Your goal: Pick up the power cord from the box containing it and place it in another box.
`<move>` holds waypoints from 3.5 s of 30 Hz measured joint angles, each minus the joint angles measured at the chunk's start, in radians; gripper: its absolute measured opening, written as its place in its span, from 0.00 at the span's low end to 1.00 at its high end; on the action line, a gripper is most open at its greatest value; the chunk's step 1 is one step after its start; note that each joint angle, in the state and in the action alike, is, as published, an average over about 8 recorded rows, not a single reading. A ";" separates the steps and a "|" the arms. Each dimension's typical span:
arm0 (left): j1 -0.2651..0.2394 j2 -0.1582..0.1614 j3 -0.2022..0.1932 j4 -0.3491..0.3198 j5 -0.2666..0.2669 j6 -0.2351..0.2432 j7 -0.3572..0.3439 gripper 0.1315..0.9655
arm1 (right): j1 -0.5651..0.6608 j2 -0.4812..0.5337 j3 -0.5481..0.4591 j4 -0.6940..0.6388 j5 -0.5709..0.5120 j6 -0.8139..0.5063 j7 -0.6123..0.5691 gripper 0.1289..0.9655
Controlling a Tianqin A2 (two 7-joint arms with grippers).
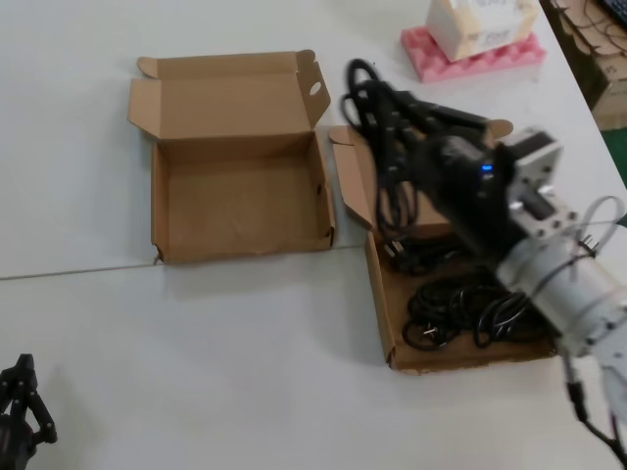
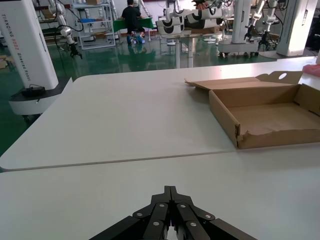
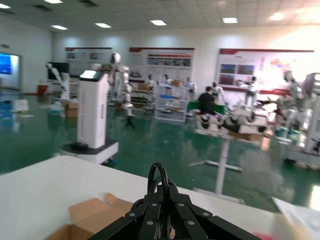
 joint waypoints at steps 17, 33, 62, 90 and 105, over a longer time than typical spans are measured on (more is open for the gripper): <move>0.000 0.000 0.000 0.000 0.000 0.000 0.000 0.04 | 0.425 -0.347 -0.398 -0.596 -0.302 0.032 0.000 0.04; 0.000 0.000 0.000 0.000 0.000 0.000 0.000 0.04 | 0.601 -0.603 -0.600 -1.039 -0.416 0.024 0.000 0.06; 0.000 0.000 0.000 0.000 0.000 0.000 -0.001 0.04 | 0.444 -0.318 -0.152 -0.496 -0.047 -0.014 0.000 0.59; 0.000 0.000 0.000 0.000 0.000 0.000 0.000 0.27 | 0.091 -0.291 0.093 -0.274 0.026 -0.035 0.000 0.98; 0.000 0.000 0.000 0.000 0.000 0.000 0.000 0.59 | -0.117 -0.296 0.222 -0.179 0.072 -0.055 0.000 1.00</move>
